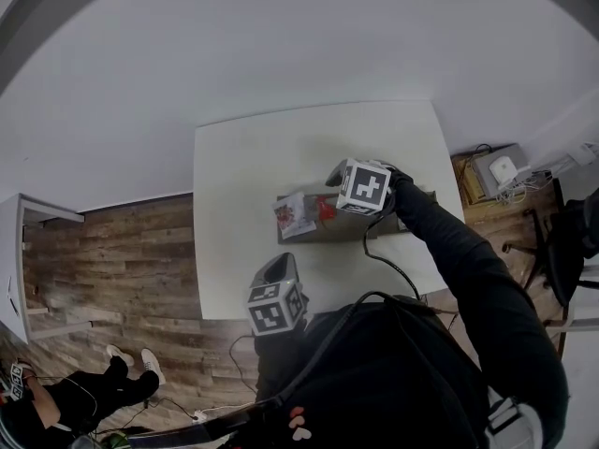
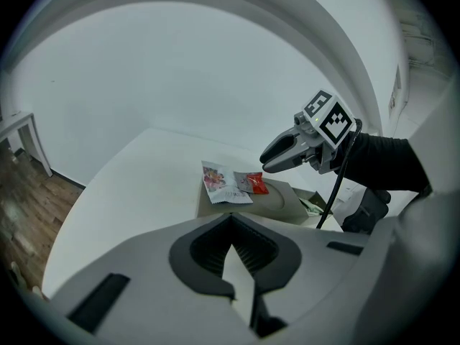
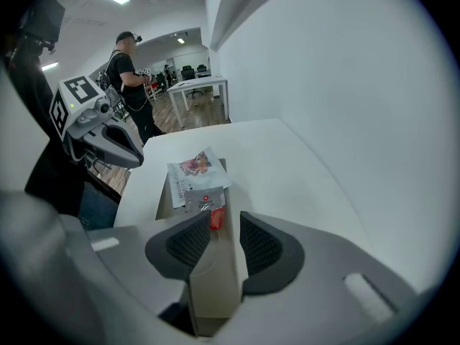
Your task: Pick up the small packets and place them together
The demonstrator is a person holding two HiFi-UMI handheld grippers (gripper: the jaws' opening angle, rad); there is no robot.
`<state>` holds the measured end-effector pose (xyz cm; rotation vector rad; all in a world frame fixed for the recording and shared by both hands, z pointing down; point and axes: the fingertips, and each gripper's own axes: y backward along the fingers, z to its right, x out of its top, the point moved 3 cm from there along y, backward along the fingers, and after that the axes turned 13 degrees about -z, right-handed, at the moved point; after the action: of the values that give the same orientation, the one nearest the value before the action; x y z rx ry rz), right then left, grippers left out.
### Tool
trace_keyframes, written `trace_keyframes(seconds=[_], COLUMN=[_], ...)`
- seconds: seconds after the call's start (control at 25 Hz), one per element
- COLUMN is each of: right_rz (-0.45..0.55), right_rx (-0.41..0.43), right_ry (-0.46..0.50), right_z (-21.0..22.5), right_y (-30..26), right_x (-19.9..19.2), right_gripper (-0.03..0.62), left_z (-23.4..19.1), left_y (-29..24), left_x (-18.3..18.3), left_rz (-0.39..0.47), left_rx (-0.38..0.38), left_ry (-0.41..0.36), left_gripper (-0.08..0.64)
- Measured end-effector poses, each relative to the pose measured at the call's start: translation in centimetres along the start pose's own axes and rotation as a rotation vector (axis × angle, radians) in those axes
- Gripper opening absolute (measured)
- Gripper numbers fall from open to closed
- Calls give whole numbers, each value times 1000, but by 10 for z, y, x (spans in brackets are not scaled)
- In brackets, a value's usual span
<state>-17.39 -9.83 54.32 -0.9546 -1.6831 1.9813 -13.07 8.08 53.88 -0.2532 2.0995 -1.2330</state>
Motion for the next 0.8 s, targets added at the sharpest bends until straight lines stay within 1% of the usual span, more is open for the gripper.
trace_keyframes(seconds=[0.2,0.36,0.6,0.8], right_rz=[77,91,54,1], right_rx=[-26,-66,-111,-112], right_ry=[-83,-148,-246,-323], right_z=[17,22,10,-15], right_y=[32,55,70,63], right_x=[-23,-58,-124,-177], right_gripper=[124,123,123,123], left_z=[7,14,25,38], left_y=[-6,-10,-18,-25], left_x=[5,7,16,19], left_rz=[-11,-20,-27,-41], left_rx=[-18,-33,-59,-80], left_ry=[-29,-53,-100,-135], left_gripper=[0,-2,-2,-2])
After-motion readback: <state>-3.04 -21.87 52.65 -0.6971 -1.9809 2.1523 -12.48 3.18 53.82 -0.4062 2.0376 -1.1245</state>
